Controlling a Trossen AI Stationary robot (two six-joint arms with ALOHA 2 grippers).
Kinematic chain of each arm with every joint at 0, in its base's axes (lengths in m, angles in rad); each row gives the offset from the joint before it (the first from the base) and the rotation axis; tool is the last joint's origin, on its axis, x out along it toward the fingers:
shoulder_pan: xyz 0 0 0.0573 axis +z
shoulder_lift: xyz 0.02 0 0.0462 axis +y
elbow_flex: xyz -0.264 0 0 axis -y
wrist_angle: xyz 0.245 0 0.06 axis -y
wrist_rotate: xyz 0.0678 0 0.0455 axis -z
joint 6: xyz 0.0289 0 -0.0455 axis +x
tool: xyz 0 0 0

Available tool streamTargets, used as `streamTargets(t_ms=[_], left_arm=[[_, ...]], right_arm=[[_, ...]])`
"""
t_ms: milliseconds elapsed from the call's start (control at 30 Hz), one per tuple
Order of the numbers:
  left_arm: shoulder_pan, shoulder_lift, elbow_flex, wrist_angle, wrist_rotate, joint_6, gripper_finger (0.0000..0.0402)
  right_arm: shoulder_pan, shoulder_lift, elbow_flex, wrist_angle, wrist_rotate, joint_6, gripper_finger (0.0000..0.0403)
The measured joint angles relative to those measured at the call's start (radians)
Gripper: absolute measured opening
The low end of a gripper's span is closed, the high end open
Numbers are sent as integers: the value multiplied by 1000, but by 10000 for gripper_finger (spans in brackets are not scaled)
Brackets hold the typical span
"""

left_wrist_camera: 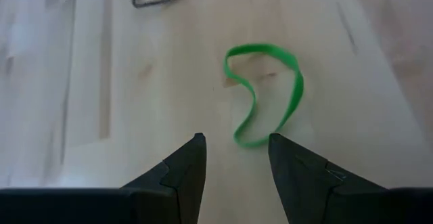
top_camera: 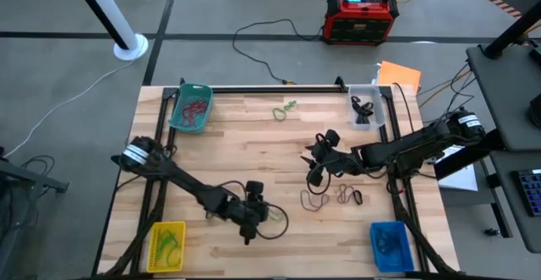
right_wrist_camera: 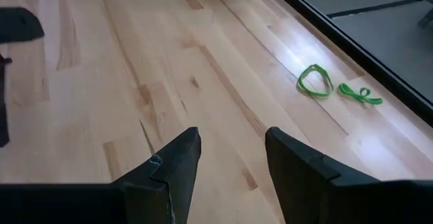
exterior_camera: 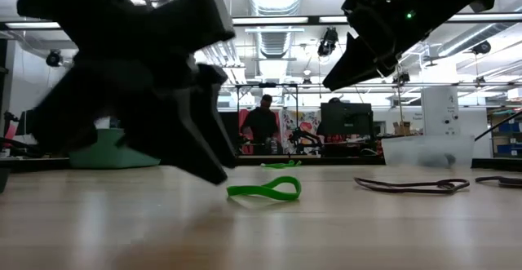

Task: Sort rubber bands into baskets
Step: Put the green rubber band into the yellow bin

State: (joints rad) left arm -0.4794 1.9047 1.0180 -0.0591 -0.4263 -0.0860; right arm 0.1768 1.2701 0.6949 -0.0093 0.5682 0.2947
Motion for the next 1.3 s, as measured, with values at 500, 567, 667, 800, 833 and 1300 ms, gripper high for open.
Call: streamTargets(t_ms=[500, 567, 667, 800, 833, 1300], left_arm=[[45, 48, -14, 145, 176, 25, 146], [56, 60, -14, 170, 214, 22, 144], [66, 71, -14, 196, 253, 21, 131], [69, 69, -17, 200, 258, 21, 91], [70, 69, -17, 200, 261, 21, 76], [65, -72, -19, 31, 248, 16, 0]], right_arm=[[0, 2, -4, 16, 0, 4, 165], [0, 2, -4, 16, 0, 4, 164], [0, 2, -7, 19, 0, 3, 166], [0, 2, -15, 21, 0, 2, 166], [0, 2, -17, 21, 0, 2, 165], [0, 3, -43, 27, 0, 3, 164]])
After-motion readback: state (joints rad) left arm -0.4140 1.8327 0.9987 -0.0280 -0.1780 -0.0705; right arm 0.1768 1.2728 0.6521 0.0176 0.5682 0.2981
